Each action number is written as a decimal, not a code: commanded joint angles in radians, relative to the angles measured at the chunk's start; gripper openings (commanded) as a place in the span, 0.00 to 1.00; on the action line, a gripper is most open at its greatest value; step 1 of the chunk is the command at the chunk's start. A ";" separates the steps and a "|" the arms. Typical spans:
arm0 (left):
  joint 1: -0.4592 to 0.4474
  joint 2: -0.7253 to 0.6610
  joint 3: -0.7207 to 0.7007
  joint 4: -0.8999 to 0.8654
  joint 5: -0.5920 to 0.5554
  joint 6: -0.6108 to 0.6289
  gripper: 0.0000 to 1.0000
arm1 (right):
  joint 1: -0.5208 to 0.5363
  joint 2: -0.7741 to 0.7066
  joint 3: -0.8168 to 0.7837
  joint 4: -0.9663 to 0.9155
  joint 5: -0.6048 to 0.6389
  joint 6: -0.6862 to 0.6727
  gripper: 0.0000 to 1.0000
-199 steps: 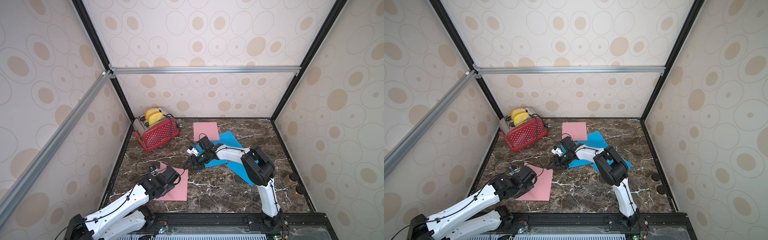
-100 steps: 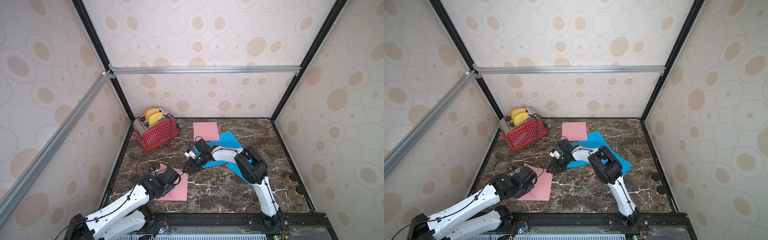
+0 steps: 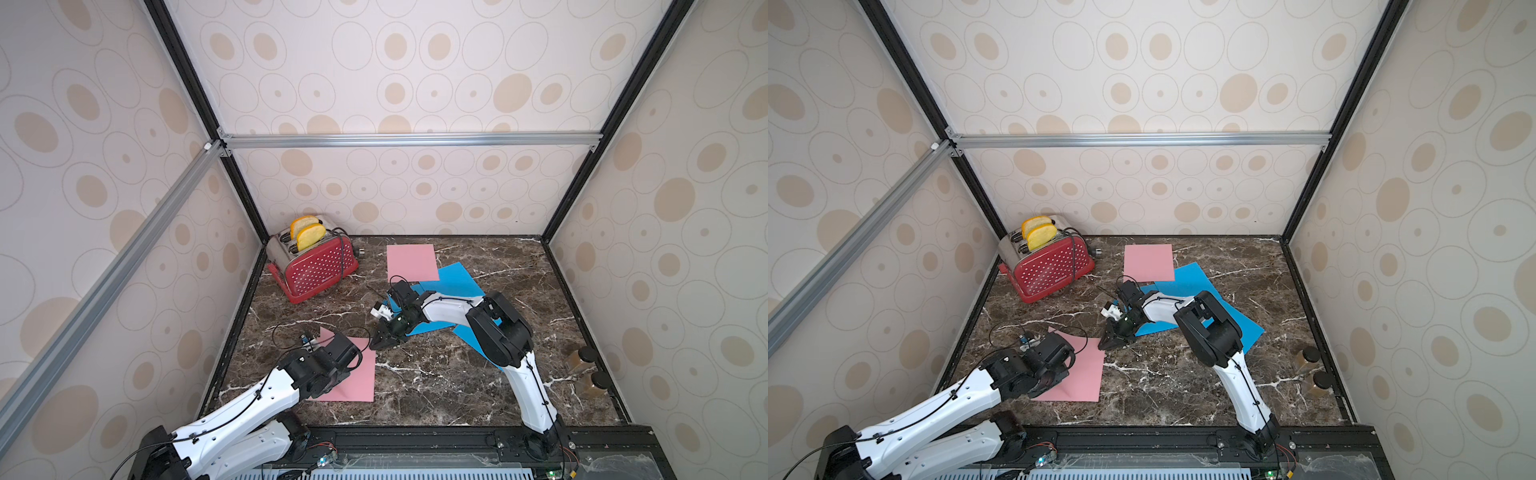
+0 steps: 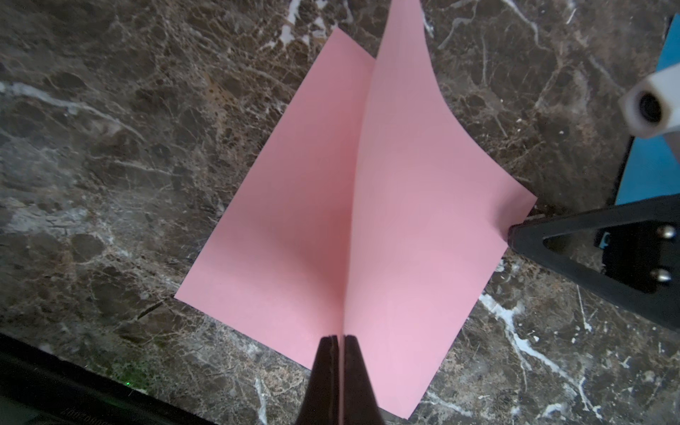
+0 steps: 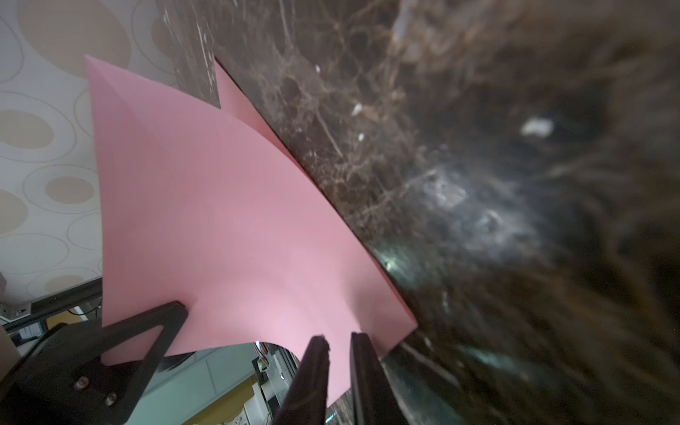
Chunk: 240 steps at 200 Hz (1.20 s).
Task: Sort the scattered colored papers by color
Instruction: Place the colored paper.
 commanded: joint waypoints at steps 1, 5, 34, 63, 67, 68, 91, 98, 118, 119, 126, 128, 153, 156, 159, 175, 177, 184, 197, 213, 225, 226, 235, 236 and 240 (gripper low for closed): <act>-0.005 0.002 0.006 -0.008 -0.005 0.004 0.00 | 0.005 0.026 0.024 -0.061 0.016 -0.032 0.16; -0.004 0.002 0.006 -0.007 -0.004 0.004 0.00 | 0.005 0.028 0.029 -0.069 0.017 -0.034 0.16; -0.004 0.000 0.008 -0.015 -0.003 0.008 0.00 | 0.005 0.029 0.027 -0.078 0.019 -0.043 0.16; -0.004 0.004 0.017 -0.041 -0.005 0.007 0.00 | 0.005 0.029 0.023 -0.081 0.019 -0.045 0.17; -0.004 0.006 0.021 -0.048 -0.007 0.008 0.00 | 0.005 0.029 0.023 -0.081 0.019 -0.046 0.17; -0.004 0.007 0.023 -0.049 -0.008 0.009 0.00 | 0.005 0.029 0.023 -0.081 0.019 -0.046 0.16; -0.004 0.029 0.062 -0.093 -0.032 0.033 0.00 | 0.005 0.030 0.024 -0.086 0.024 -0.050 0.17; -0.004 0.038 0.075 -0.104 -0.037 0.040 0.00 | 0.005 0.030 0.024 -0.087 0.026 -0.051 0.17; -0.004 0.063 0.095 -0.116 -0.041 0.054 0.02 | 0.005 0.034 0.032 -0.106 0.034 -0.058 0.17; -0.004 0.063 0.095 -0.116 -0.042 0.053 0.02 | 0.005 0.034 0.032 -0.106 0.035 -0.059 0.17; -0.004 0.069 0.098 -0.117 -0.043 0.055 0.03 | 0.005 0.036 0.037 -0.117 0.037 -0.064 0.17; -0.003 0.070 0.099 -0.117 -0.043 0.056 0.03 | 0.005 0.037 0.038 -0.119 0.038 -0.065 0.17; -0.004 0.072 0.115 -0.140 -0.054 0.058 0.08 | 0.005 0.038 0.036 -0.121 0.039 -0.068 0.17; -0.004 0.071 0.117 -0.144 -0.057 0.059 0.09 | 0.005 0.038 0.036 -0.120 0.039 -0.068 0.17; -0.004 0.070 0.119 -0.148 -0.059 0.058 0.10 | 0.005 0.038 0.036 -0.121 0.039 -0.069 0.17; -0.005 0.062 0.132 -0.179 -0.067 0.052 0.19 | 0.006 0.039 0.037 -0.120 0.038 -0.070 0.17; -0.004 0.061 0.133 -0.182 -0.067 0.052 0.19 | 0.006 0.039 0.037 -0.120 0.038 -0.070 0.17; -0.004 0.055 0.138 -0.192 -0.067 0.049 0.23 | 0.005 0.041 0.038 -0.121 0.038 -0.069 0.17; -0.005 0.049 0.144 -0.213 -0.066 0.043 0.25 | 0.005 0.042 0.039 -0.120 0.037 -0.068 0.18; -0.005 0.042 0.155 -0.246 -0.072 0.036 0.33 | 0.005 0.043 0.038 -0.118 0.037 -0.068 0.18; -0.004 0.043 0.173 -0.281 -0.085 0.028 0.36 | 0.005 0.044 0.038 -0.118 0.036 -0.068 0.18; -0.004 0.043 0.174 -0.285 -0.087 0.027 0.36 | 0.004 0.044 0.039 -0.118 0.036 -0.068 0.18; -0.005 0.045 0.191 -0.311 -0.105 0.027 0.36 | 0.005 0.044 0.040 -0.118 0.035 -0.068 0.18; -0.005 0.045 0.192 -0.313 -0.108 0.027 0.36 | 0.004 0.044 0.040 -0.118 0.035 -0.068 0.18; -0.004 0.045 0.199 -0.320 -0.118 0.027 0.36 | 0.004 0.044 0.041 -0.117 0.036 -0.068 0.18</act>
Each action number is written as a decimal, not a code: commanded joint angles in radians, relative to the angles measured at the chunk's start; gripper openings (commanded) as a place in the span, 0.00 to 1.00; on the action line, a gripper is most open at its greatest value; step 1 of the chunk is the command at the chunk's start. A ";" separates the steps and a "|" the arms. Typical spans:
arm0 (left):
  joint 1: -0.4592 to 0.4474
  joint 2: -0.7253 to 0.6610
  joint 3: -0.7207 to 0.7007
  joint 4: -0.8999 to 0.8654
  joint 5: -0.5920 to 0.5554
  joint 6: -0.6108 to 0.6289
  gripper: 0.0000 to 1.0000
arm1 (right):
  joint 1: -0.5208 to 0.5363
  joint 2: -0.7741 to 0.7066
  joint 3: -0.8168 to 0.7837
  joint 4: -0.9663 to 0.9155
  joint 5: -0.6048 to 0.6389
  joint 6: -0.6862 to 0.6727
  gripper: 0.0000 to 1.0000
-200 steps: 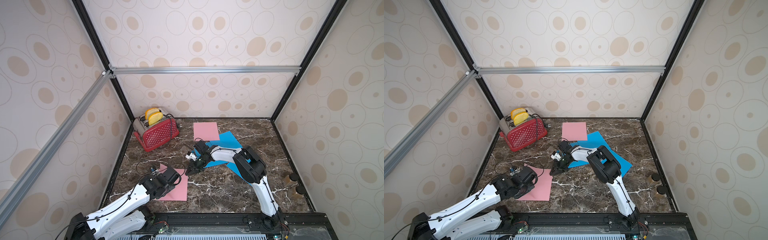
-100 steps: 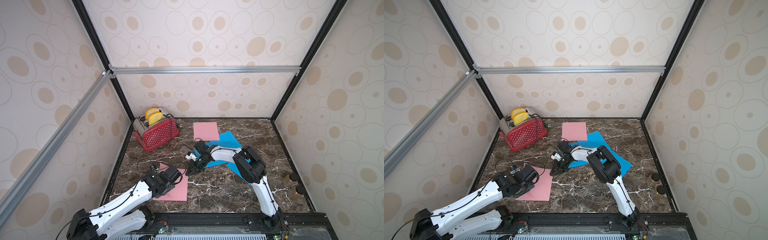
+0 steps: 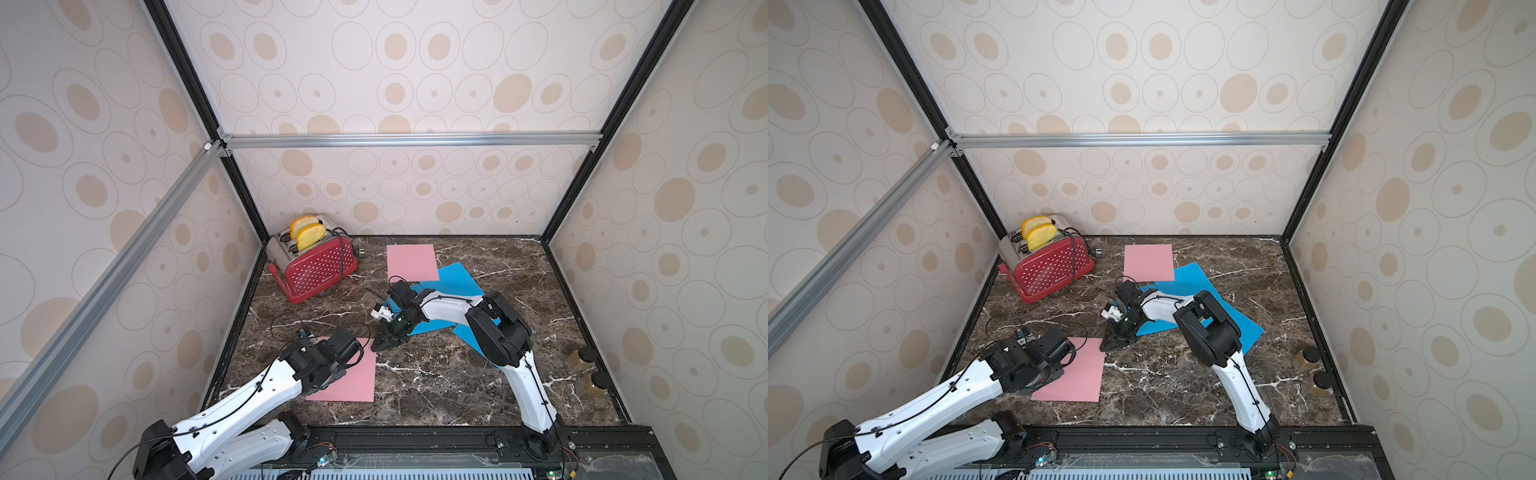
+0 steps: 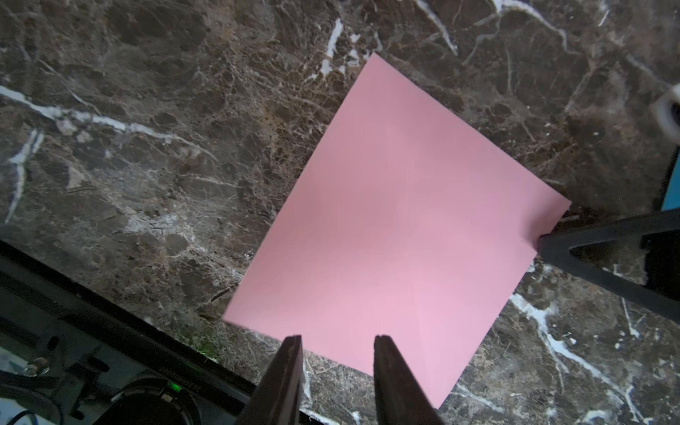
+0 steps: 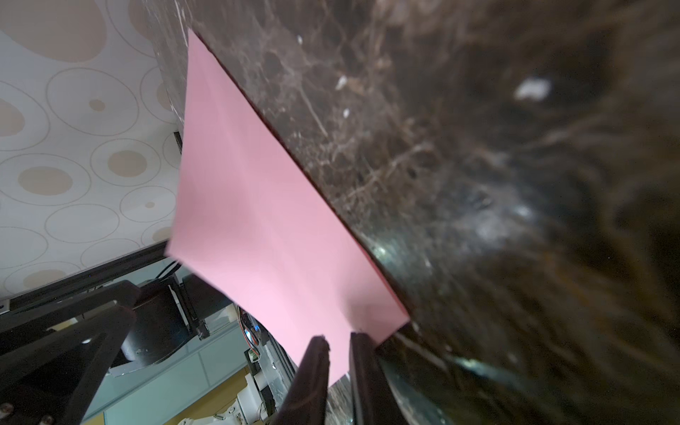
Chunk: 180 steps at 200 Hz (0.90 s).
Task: Sort the scattered colored papers by color
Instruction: Place the colored paper.
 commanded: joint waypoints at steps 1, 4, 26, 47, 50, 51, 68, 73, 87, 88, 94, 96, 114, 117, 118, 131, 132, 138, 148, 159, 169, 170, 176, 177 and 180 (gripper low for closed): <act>-0.004 -0.008 0.067 -0.112 -0.067 -0.012 0.36 | 0.004 0.033 0.010 -0.032 0.023 -0.012 0.18; -0.005 -0.008 0.070 -0.115 -0.074 -0.009 0.36 | 0.004 0.034 0.010 -0.033 0.023 -0.012 0.18; -0.004 -0.010 0.075 -0.079 -0.114 0.014 0.39 | 0.005 0.032 0.013 -0.039 0.022 -0.015 0.18; -0.004 0.004 0.043 0.050 -0.126 0.066 0.40 | -0.001 0.023 0.024 -0.043 0.017 -0.012 0.20; -0.005 0.006 0.036 0.079 -0.125 0.080 0.40 | -0.003 0.020 0.025 -0.042 0.014 -0.010 0.20; -0.004 0.006 0.033 0.089 -0.124 0.088 0.40 | -0.004 0.018 0.027 -0.042 0.013 -0.009 0.20; -0.004 0.013 -0.010 0.282 -0.112 0.194 0.40 | -0.014 -0.015 0.041 -0.033 0.005 0.001 0.26; -0.004 0.014 -0.019 0.339 -0.109 0.229 0.39 | -0.018 -0.029 0.049 -0.037 0.005 0.001 0.28; -0.004 0.021 -0.013 0.457 -0.114 0.324 0.39 | -0.036 -0.074 0.071 -0.053 0.005 -0.008 0.33; -0.004 0.023 -0.012 0.462 -0.116 0.329 0.39 | -0.038 -0.078 0.073 -0.055 0.005 -0.009 0.33; -0.002 0.033 0.009 0.480 -0.128 0.358 0.39 | -0.049 -0.098 0.084 -0.066 0.005 -0.018 0.36; -0.001 0.036 0.017 0.480 -0.131 0.369 0.39 | -0.052 -0.103 0.088 -0.071 0.005 -0.022 0.36; 0.013 0.099 0.103 0.511 -0.142 0.458 0.39 | -0.090 -0.146 0.130 -0.154 0.035 -0.079 0.38; 0.015 0.112 0.120 0.511 -0.143 0.471 0.39 | -0.098 -0.151 0.138 -0.172 0.043 -0.093 0.38; 0.015 0.117 0.124 0.511 -0.143 0.473 0.39 | -0.102 -0.152 0.140 -0.180 0.048 -0.097 0.38; 0.026 0.178 0.182 0.517 -0.136 0.522 0.39 | -0.145 -0.163 0.173 -0.263 0.109 -0.166 0.38; 0.026 0.183 0.188 0.517 -0.136 0.525 0.39 | -0.149 -0.164 0.176 -0.269 0.115 -0.171 0.38; 0.033 0.218 0.214 0.522 -0.131 0.538 0.39 | -0.173 -0.163 0.192 -0.303 0.147 -0.200 0.38; 0.043 0.268 0.249 0.542 -0.113 0.568 0.40 | -0.222 -0.147 0.228 -0.353 0.194 -0.242 0.37; 0.064 0.322 0.291 0.566 -0.083 0.591 0.40 | -0.279 -0.117 0.283 -0.392 0.232 -0.275 0.38; 0.091 0.375 0.330 0.579 -0.043 0.603 0.40 | -0.338 -0.080 0.339 -0.408 0.255 -0.292 0.38; 0.095 0.381 0.333 0.581 -0.041 0.604 0.40 | -0.343 -0.076 0.346 -0.409 0.256 -0.293 0.38; 0.111 0.412 0.353 0.588 -0.008 0.612 0.40 | -0.373 -0.048 0.387 -0.416 0.267 -0.302 0.39; 0.116 0.417 0.357 0.589 -0.003 0.613 0.40 | -0.378 -0.044 0.396 -0.416 0.268 -0.303 0.39; 0.127 0.431 0.367 0.591 0.013 0.618 0.40 | -0.393 -0.028 0.417 -0.420 0.274 -0.307 0.40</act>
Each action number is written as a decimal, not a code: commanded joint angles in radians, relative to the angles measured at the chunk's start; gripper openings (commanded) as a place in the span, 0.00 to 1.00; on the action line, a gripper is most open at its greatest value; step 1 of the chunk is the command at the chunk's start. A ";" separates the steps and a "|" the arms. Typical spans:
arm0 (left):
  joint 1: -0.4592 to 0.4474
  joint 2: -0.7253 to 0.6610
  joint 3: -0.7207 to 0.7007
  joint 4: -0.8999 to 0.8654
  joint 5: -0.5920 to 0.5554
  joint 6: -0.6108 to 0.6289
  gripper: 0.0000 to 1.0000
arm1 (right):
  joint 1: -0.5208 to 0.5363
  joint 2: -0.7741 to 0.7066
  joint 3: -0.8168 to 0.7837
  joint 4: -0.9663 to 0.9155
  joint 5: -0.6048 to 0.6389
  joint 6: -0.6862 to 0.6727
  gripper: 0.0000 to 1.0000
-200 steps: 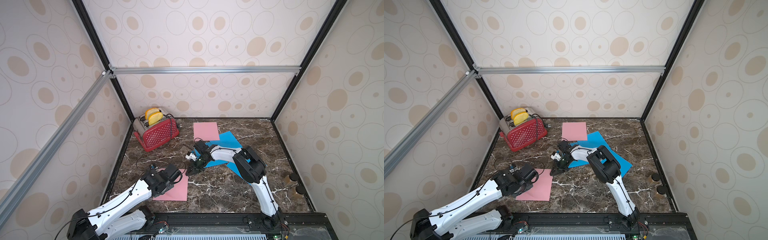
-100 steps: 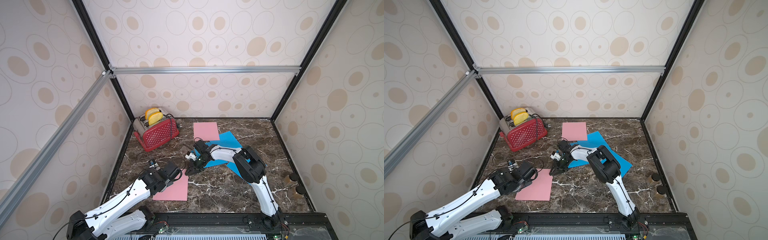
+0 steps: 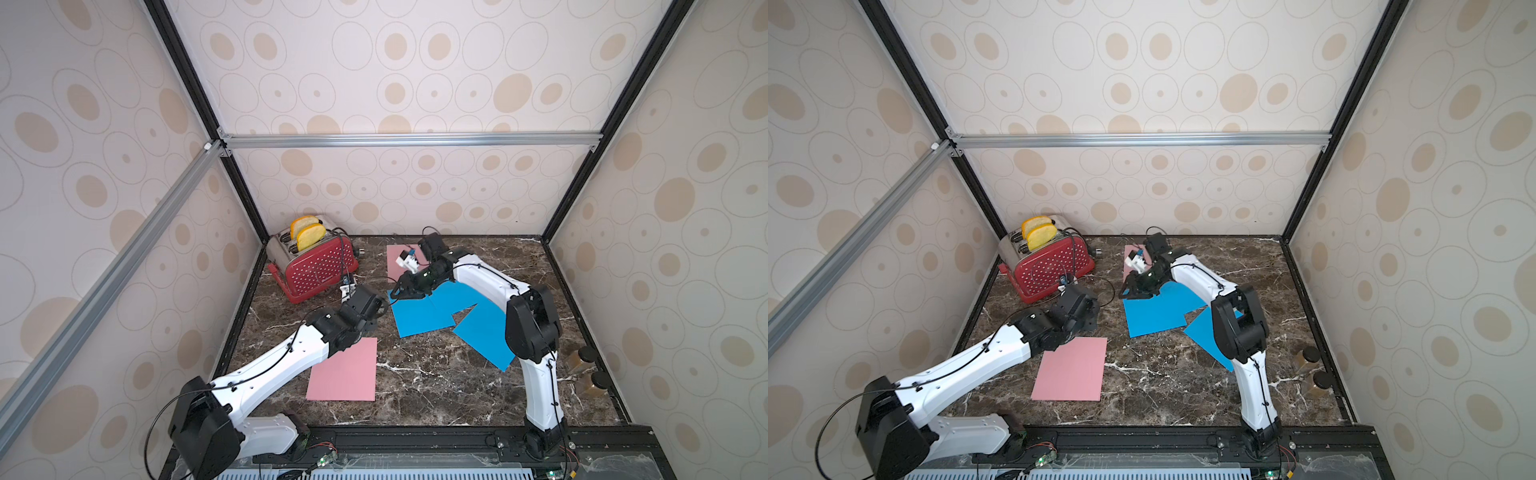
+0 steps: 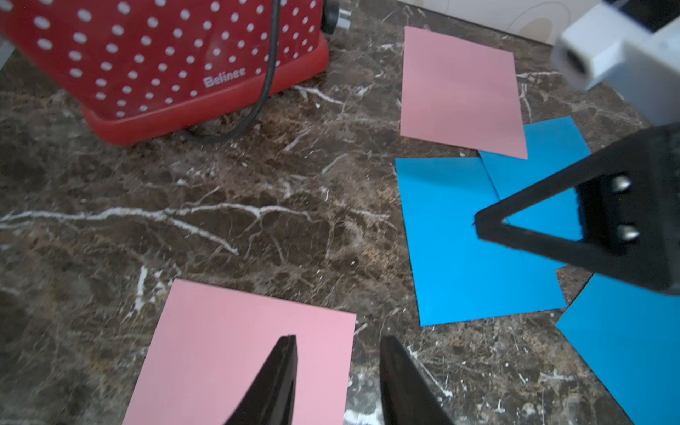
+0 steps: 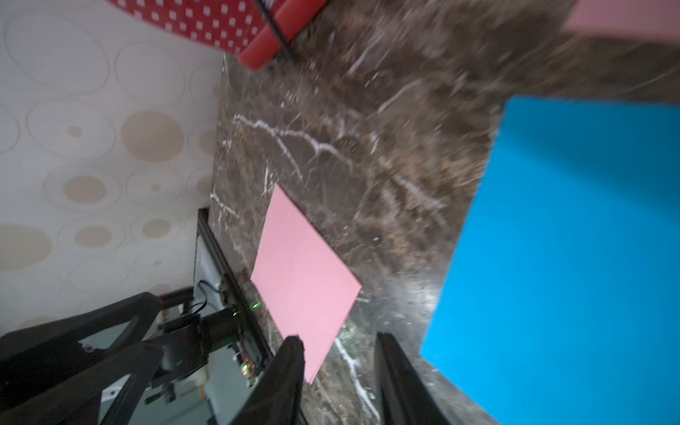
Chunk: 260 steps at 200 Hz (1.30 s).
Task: Sort the scattered colored papers by color
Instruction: Place the colored paper, then move the colored paper at the center of the board.
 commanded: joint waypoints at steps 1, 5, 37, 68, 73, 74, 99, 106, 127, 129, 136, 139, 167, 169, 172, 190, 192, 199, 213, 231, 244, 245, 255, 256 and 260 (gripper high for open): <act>0.064 0.093 0.084 0.048 0.091 0.096 0.40 | -0.113 0.097 0.111 -0.123 0.110 -0.100 0.40; 0.077 0.114 0.098 0.050 0.118 0.101 0.40 | -0.133 0.121 0.145 -0.133 0.120 -0.108 0.41; 0.138 0.244 0.199 0.028 0.249 0.161 0.36 | -0.239 0.346 0.441 -0.207 0.153 -0.155 0.44; 0.173 0.293 0.216 0.042 0.266 0.171 0.25 | -0.289 0.526 0.661 -0.210 0.083 -0.090 0.40; 0.181 0.306 0.222 0.046 0.273 0.171 0.25 | -0.292 0.538 0.673 -0.196 0.073 -0.080 0.40; 0.183 0.307 0.223 0.046 0.275 0.171 0.25 | -0.293 0.541 0.675 -0.192 0.070 -0.078 0.40; 0.212 0.397 0.277 0.039 0.302 0.191 0.27 | -0.302 0.553 0.654 -0.085 0.016 -0.009 0.41; 0.213 0.422 0.298 0.030 0.304 0.202 0.27 | -0.302 0.552 0.643 -0.056 0.001 0.013 0.41; 0.219 0.482 0.354 0.013 0.323 0.221 0.27 | -0.303 0.546 0.610 0.030 -0.064 0.100 0.40; 0.221 0.489 0.359 0.011 0.324 0.222 0.27 | -0.303 0.545 0.607 0.037 -0.072 0.108 0.40; 0.223 0.505 0.375 0.003 0.328 0.224 0.27 | -0.302 0.541 0.596 0.063 -0.091 0.133 0.40; 0.223 0.510 0.381 0.002 0.329 0.224 0.27 | -0.302 0.539 0.591 0.070 -0.096 0.143 0.40; 0.222 0.536 0.397 0.003 0.341 0.218 0.27 | -0.301 0.511 0.522 0.151 -0.108 0.202 0.39; 0.222 0.536 0.397 0.004 0.342 0.217 0.27 | -0.302 0.511 0.517 0.158 -0.110 0.206 0.39; 0.223 0.536 0.396 0.006 0.346 0.217 0.27 | -0.302 0.512 0.512 0.168 -0.111 0.213 0.39; 0.222 0.541 0.391 0.013 0.355 0.212 0.27 | -0.302 0.528 0.499 0.212 -0.131 0.254 0.39; 0.222 0.542 0.391 0.012 0.355 0.210 0.27 | -0.303 0.531 0.500 0.213 -0.133 0.258 0.39; 0.223 0.546 0.390 0.012 0.357 0.209 0.27 | -0.302 0.539 0.506 0.206 -0.134 0.265 0.38; 0.224 0.544 0.391 0.009 0.356 0.205 0.27 | -0.302 0.552 0.523 0.152 -0.121 0.243 0.37; 0.223 0.538 0.388 0.011 0.344 0.201 0.28 | -0.302 0.546 0.536 0.010 -0.064 0.175 0.37; 0.222 0.536 0.392 0.011 0.335 0.197 0.28 | -0.302 0.531 0.539 -0.119 0.003 0.113 0.37; 0.223 0.537 0.392 0.012 0.334 0.196 0.28 | -0.301 0.530 0.538 -0.129 0.008 0.110 0.37; 0.222 0.543 0.398 0.014 0.331 0.193 0.28 | -0.301 0.515 0.526 -0.205 0.052 0.058 0.37; 0.223 0.544 0.398 0.014 0.330 0.193 0.28 | -0.300 0.514 0.523 -0.210 0.054 0.054 0.37; 0.223 0.547 0.401 0.017 0.330 0.190 0.29 | -0.299 0.506 0.511 -0.230 0.062 0.037 0.37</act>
